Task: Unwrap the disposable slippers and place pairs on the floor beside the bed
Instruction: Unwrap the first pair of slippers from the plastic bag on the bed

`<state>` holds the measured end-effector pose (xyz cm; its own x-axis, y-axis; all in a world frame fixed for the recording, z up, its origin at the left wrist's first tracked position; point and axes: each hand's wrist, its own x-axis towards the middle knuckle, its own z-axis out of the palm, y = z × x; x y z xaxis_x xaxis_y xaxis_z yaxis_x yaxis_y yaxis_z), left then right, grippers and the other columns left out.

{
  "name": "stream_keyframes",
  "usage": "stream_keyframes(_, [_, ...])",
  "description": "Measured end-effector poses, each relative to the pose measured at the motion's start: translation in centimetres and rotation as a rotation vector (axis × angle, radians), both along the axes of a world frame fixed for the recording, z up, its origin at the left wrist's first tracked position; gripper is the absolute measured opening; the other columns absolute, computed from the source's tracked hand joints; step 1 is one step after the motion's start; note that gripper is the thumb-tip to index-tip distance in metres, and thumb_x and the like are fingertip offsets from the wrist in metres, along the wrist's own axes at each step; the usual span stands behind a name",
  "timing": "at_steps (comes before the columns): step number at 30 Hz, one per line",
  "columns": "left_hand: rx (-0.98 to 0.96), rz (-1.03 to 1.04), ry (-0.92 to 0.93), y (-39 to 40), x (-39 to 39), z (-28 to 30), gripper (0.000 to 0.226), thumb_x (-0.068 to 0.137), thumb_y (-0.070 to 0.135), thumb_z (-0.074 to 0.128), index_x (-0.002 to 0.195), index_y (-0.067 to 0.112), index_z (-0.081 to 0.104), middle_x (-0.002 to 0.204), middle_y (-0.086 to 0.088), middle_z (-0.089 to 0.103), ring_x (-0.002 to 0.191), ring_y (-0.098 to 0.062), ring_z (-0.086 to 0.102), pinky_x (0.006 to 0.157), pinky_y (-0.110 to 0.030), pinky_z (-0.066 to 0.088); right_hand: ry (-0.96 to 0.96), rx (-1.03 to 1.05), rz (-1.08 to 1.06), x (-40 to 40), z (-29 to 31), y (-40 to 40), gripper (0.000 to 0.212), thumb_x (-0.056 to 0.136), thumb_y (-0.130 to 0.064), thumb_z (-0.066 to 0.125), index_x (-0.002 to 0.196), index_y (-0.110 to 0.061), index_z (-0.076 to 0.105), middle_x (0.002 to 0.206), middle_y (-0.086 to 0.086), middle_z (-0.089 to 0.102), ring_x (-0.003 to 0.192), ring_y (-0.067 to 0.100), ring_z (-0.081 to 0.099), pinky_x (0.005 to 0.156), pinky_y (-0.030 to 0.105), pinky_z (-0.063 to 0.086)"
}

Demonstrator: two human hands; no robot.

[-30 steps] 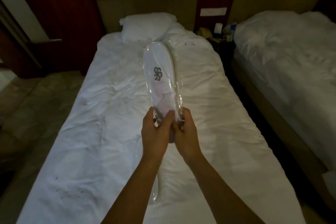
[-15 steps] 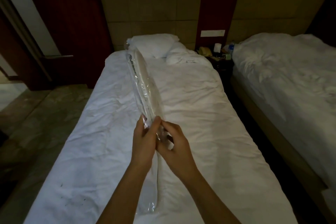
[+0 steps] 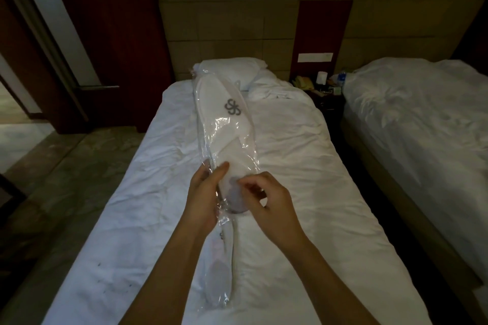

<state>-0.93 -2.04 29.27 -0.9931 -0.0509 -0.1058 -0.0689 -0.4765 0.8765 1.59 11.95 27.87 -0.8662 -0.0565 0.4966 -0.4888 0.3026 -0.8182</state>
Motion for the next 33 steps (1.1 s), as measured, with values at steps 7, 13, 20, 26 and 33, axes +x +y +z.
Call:
stream_keyframes(7, [0.028,-0.085,-0.022,-0.8,0.5,1.0,0.014,0.092,0.018,0.065,0.099,0.019,0.077,0.107,-0.013,0.076,0.094,-0.025,0.075,0.071,-0.035,0.061,-0.26,-0.189,-0.177,-0.8,1.4,0.6,0.063,0.082,-0.019,0.077,0.136,-0.023,0.045,0.124,-0.004,0.05,0.107,0.003,0.054,0.084,0.018,0.049])
stream_keyframes(13, [0.005,-0.141,0.074,-1.5,0.7,0.9,0.028,0.094,0.021,0.062,0.12,0.013,0.067,0.118,-0.014,0.072,0.108,-0.028,0.07,0.078,-0.032,0.059,-0.615,-0.457,0.231,-0.7,2.3,1.2,0.018,0.089,-0.019,0.069,0.106,-0.013,0.067,0.1,0.006,0.075,0.09,0.017,0.071,0.067,0.028,0.059])
stream_keyframes(20, [-0.177,0.022,0.137,-1.6,0.6,1.7,0.034,0.086,0.024,0.073,0.119,0.028,0.065,0.101,0.008,0.077,0.094,-0.011,0.074,0.068,-0.02,0.057,-0.547,-0.536,0.154,-0.7,2.3,0.4,0.021,0.09,-0.015,0.068,0.11,-0.01,0.063,0.108,0.015,0.074,0.092,0.021,0.072,0.075,0.035,0.061])
stream_keyframes(26, [-0.288,-0.013,0.155,-1.9,0.9,1.5,0.018,0.085,0.031,0.073,0.102,0.034,0.072,0.083,0.011,0.074,0.079,-0.006,0.072,0.062,-0.019,0.055,-0.485,-0.57,0.116,-1.1,3.2,0.6,0.021,0.091,-0.014,0.066,0.111,-0.012,0.062,0.111,0.014,0.073,0.093,0.019,0.072,0.079,0.036,0.059])
stream_keyframes(33, [-0.405,-0.02,0.156,-1.2,1.6,1.6,0.033,0.085,0.031,0.074,0.116,0.028,0.065,0.097,0.007,0.075,0.08,-0.008,0.072,0.062,-0.022,0.056,-0.407,-0.62,0.125,-1.1,3.6,0.5,0.018,0.091,-0.009,0.066,0.107,-0.017,0.062,0.101,0.002,0.076,0.09,0.016,0.073,0.07,0.029,0.059])
